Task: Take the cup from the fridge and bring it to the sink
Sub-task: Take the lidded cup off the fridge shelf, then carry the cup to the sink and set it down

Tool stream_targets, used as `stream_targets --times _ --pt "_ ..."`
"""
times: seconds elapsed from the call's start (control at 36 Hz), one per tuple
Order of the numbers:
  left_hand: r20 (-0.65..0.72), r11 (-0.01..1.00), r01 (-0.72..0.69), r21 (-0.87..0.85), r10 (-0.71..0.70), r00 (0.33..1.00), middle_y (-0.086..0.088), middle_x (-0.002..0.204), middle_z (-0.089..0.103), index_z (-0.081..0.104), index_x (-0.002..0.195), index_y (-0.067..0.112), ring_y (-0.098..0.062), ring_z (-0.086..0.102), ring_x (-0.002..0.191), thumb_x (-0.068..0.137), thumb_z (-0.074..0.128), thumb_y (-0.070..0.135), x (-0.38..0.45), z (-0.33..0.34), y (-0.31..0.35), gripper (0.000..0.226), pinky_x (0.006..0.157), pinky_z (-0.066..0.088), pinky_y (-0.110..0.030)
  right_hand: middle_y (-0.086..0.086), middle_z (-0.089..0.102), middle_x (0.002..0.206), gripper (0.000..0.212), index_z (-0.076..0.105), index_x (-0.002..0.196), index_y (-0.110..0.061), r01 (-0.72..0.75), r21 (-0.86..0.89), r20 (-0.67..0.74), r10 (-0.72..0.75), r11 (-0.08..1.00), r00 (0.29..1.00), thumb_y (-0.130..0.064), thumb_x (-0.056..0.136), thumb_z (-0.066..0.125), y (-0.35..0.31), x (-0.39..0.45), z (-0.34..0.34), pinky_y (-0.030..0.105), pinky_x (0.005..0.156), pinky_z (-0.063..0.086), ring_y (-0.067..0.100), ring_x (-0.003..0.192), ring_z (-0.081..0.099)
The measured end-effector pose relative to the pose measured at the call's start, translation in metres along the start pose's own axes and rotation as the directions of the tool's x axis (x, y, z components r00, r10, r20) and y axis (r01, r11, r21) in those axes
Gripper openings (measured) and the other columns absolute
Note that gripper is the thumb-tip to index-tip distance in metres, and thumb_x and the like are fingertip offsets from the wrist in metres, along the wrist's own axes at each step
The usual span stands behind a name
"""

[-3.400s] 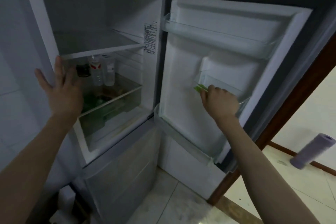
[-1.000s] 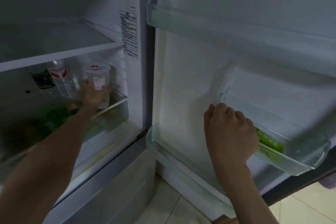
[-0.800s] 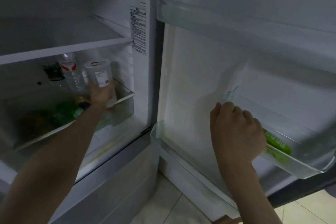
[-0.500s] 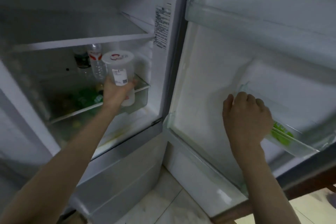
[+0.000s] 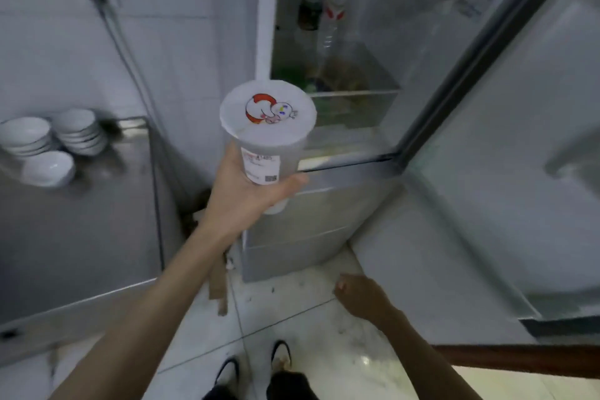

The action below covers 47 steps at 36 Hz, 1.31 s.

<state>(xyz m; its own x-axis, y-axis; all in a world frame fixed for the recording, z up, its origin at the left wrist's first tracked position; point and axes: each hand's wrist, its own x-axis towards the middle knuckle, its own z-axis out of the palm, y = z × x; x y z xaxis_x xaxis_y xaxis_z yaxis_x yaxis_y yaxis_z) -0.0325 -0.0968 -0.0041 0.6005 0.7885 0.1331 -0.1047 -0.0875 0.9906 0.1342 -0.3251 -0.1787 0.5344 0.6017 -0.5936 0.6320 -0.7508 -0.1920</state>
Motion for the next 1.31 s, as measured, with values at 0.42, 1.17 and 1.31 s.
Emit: stream_targets --times 0.42,1.17,1.31 --pt "-0.669 0.974 0.224 0.039 -0.141 0.73 0.017 0.122 0.074 0.062 0.128 0.043 -0.004 0.071 0.114 0.062 0.093 0.05 -0.214 -0.131 -0.073 0.073 0.088 0.06 -0.019 0.008 0.067 0.091 0.022 0.061 0.083 -0.011 0.278 -0.128 0.54 -0.168 0.952 0.824 -0.023 0.096 0.048 -0.071 0.02 0.157 0.028 0.072 0.042 0.025 0.085 0.063" --pt "-0.83 0.909 0.201 -0.365 -0.22 -0.512 0.011 0.092 0.075 0.07 0.098 0.037 -0.001 0.069 0.079 0.06 0.089 0.033 -0.742 -0.286 -0.092 0.043 0.068 0.06 -0.019 0.005 0.073 0.103 0.029 0.068 0.104 -0.01 0.94 -0.261 0.898 -0.301 0.221 0.32 -0.03 0.098 0.049 -0.5 -0.285 0.503 0.031 0.077 0.052 0.024 0.097 0.069" --pt "-0.817 0.917 0.206 -0.341 -0.182 -0.547 0.005 0.092 0.073 0.067 0.096 0.035 0.0 0.065 0.075 0.06 0.087 0.031 -0.815 -0.364 -0.067 0.041 0.069 0.058 -0.024 0.006 0.073 0.1 0.02 0.066 0.092 -0.012 0.913 -0.39 0.877 -0.254 0.122 0.409 -0.024 0.096 0.05 -0.56 -0.32 0.541 0.035 0.086 0.052 0.026 0.097 0.067"
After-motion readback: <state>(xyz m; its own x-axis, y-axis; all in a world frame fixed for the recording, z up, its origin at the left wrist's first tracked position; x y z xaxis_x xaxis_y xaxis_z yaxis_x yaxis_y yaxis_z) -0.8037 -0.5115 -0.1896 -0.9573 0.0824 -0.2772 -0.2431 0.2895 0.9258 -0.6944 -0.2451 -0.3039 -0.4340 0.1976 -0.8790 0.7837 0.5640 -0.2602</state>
